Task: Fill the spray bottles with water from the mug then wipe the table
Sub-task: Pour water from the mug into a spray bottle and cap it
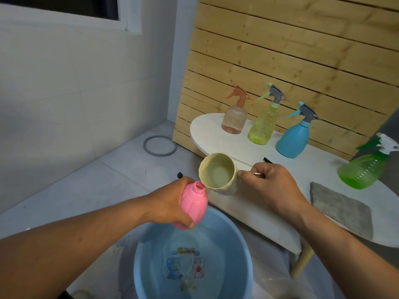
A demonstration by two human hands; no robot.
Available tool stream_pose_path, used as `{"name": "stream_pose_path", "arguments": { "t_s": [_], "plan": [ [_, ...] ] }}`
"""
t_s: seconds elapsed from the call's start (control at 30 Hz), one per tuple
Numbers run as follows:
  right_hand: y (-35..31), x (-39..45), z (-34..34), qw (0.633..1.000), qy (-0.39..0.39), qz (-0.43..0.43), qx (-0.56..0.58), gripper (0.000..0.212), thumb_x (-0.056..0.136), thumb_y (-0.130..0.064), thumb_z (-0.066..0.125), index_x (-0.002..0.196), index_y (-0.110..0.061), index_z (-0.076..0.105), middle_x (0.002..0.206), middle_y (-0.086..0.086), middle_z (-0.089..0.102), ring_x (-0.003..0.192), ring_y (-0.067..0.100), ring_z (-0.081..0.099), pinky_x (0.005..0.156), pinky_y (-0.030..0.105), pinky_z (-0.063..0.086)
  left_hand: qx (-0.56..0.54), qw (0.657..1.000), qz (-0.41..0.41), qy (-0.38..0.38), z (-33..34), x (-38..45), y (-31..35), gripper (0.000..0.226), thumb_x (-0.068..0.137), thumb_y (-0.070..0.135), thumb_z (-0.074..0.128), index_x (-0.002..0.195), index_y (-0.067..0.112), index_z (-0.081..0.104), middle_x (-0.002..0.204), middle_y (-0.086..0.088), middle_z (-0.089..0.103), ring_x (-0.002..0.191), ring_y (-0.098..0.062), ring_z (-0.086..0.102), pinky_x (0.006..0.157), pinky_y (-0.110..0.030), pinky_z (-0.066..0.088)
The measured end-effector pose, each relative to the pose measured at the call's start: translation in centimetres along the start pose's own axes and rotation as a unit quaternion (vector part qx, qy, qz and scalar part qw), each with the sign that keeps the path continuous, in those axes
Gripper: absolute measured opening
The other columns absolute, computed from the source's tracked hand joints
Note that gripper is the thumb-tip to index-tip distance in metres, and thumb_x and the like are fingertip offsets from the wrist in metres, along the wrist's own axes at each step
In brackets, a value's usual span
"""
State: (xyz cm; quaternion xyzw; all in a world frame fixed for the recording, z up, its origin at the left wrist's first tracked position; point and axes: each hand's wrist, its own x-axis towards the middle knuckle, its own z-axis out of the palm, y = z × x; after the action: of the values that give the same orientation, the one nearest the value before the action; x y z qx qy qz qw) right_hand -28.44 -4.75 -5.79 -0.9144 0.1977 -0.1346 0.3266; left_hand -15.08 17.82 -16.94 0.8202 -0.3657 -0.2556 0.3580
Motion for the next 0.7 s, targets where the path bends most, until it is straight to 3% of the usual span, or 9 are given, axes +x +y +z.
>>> {"name": "stream_pose_path", "arguments": {
  "t_s": [0.7],
  "plan": [
    [-0.62, -0.80, 0.10, 0.998, 0.018, -0.030, -0.045, 0.040, 0.088, -0.044, 0.070, 0.062, -0.015, 0.058, 0.051, -0.007, 0.046, 0.052, 0.010, 0.041, 0.053, 0.030, 0.036, 0.005, 1.000, 0.000, -0.008, 0.29, -0.30, -0.10, 0.105, 0.058, 0.035, 0.098, 0.142, 0.040, 0.034, 0.128, 0.017, 0.051, 0.118, -0.015, 0.055, 0.088, -0.036, 0.063]
  ]
}}
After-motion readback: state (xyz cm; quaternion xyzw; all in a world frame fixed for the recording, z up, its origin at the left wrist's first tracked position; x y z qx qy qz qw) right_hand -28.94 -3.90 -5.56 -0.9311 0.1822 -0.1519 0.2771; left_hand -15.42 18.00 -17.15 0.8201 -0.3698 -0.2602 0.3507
